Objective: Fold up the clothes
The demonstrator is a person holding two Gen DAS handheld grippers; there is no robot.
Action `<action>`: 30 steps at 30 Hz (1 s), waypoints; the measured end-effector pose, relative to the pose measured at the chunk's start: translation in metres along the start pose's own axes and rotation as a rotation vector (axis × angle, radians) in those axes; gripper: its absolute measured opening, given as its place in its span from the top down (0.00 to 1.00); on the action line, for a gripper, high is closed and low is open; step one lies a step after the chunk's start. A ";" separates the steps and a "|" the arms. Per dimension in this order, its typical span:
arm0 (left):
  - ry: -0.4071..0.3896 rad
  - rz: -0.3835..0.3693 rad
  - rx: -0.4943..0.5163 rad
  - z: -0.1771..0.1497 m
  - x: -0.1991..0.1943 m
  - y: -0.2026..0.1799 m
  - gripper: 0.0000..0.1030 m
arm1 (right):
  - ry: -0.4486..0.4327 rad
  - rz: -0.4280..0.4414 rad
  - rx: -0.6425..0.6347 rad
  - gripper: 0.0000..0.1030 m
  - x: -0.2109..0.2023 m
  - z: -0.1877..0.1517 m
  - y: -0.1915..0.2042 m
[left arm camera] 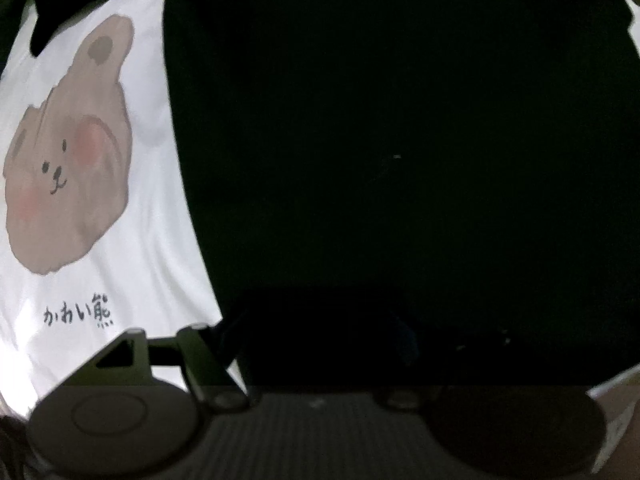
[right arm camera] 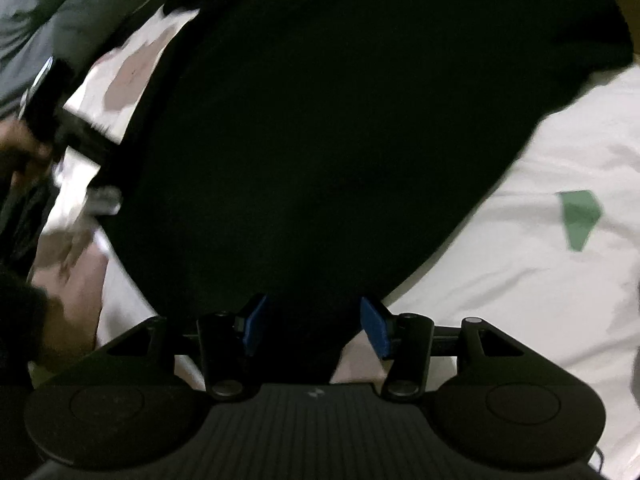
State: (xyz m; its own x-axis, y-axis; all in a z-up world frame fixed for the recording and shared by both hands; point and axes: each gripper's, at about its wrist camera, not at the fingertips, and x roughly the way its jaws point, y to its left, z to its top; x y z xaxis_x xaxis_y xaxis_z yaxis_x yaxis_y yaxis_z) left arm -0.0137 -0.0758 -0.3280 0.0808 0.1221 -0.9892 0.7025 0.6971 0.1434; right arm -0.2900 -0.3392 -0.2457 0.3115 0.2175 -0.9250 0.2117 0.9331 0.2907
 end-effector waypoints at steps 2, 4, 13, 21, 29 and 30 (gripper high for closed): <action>-0.024 -0.004 -0.029 0.000 0.001 0.001 0.35 | -0.015 -0.028 0.007 0.45 0.004 0.004 0.000; -0.042 -0.009 -0.036 -0.001 -0.001 0.002 0.50 | -0.015 -0.053 0.009 0.45 0.010 0.009 -0.002; -0.046 -0.070 -0.190 -0.013 -0.032 0.063 0.89 | 0.019 -0.011 0.050 0.45 0.036 0.018 -0.004; -0.034 -0.101 -0.348 -0.030 -0.048 0.113 0.93 | 0.109 -0.019 0.084 0.45 0.055 0.014 0.002; 0.003 -0.122 -0.387 -0.033 -0.021 0.114 0.93 | 0.191 -0.036 0.153 0.65 0.070 -0.005 0.002; 0.006 -0.133 -0.399 -0.033 -0.020 0.116 0.93 | 0.189 -0.022 0.139 0.74 0.070 -0.006 0.004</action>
State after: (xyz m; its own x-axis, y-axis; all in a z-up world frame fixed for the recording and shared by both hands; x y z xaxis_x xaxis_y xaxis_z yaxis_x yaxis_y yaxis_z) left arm 0.0426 0.0257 -0.2907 0.0029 0.0162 -0.9999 0.3773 0.9260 0.0161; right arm -0.2729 -0.3189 -0.3104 0.1292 0.2595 -0.9571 0.3457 0.8928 0.2887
